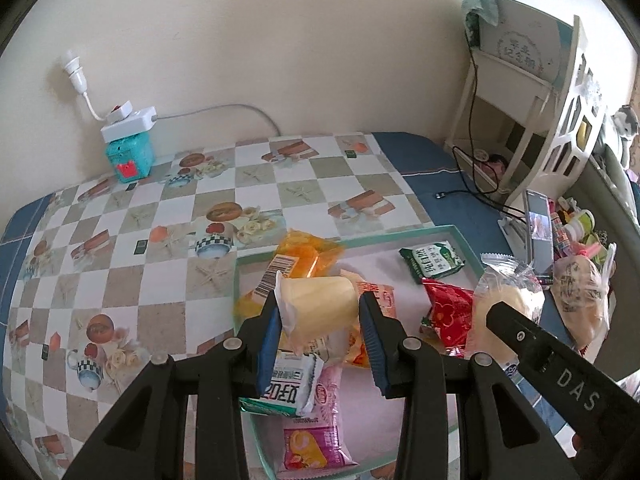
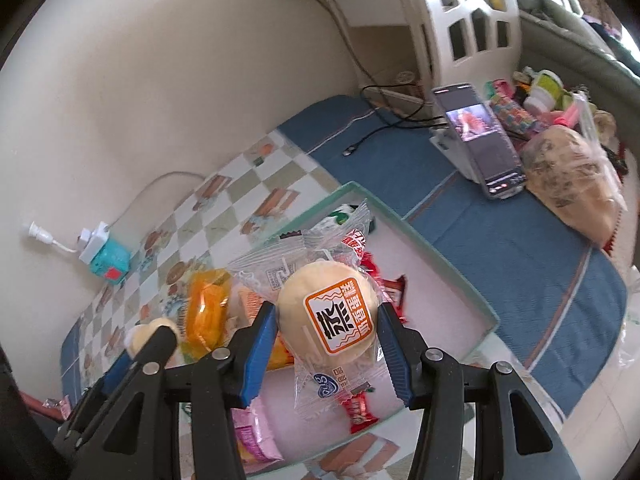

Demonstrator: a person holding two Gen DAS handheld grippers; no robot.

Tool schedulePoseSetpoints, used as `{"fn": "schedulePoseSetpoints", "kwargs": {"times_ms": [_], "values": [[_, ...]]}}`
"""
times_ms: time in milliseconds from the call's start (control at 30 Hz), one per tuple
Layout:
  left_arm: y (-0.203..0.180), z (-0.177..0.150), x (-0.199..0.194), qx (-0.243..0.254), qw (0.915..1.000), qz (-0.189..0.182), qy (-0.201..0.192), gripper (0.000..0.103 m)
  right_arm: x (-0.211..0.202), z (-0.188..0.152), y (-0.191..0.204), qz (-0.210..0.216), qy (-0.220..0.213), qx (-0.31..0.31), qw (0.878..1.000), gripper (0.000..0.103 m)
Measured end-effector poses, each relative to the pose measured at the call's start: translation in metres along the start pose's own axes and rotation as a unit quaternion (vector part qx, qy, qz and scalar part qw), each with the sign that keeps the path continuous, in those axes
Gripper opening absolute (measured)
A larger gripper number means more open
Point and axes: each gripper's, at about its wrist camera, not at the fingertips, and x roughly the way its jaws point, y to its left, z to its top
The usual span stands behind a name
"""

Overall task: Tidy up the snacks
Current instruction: 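Carry the bun and yellow cup over the tray and open both grippers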

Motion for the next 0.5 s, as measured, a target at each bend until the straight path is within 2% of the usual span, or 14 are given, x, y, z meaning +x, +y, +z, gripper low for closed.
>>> {"fn": "schedulePoseSetpoints", "kwargs": {"times_ms": [300,500], "values": [[0.012,-0.001,0.011,-0.016,0.9998,0.007,0.008,0.040,0.032,-0.004,0.006,0.044,0.043,0.006,0.998,0.054],[0.003,-0.003,0.018,-0.002,0.9998,-0.005,0.018,0.040,0.043,-0.004,-0.002,0.017,0.053,0.010,0.998,0.054]]}}
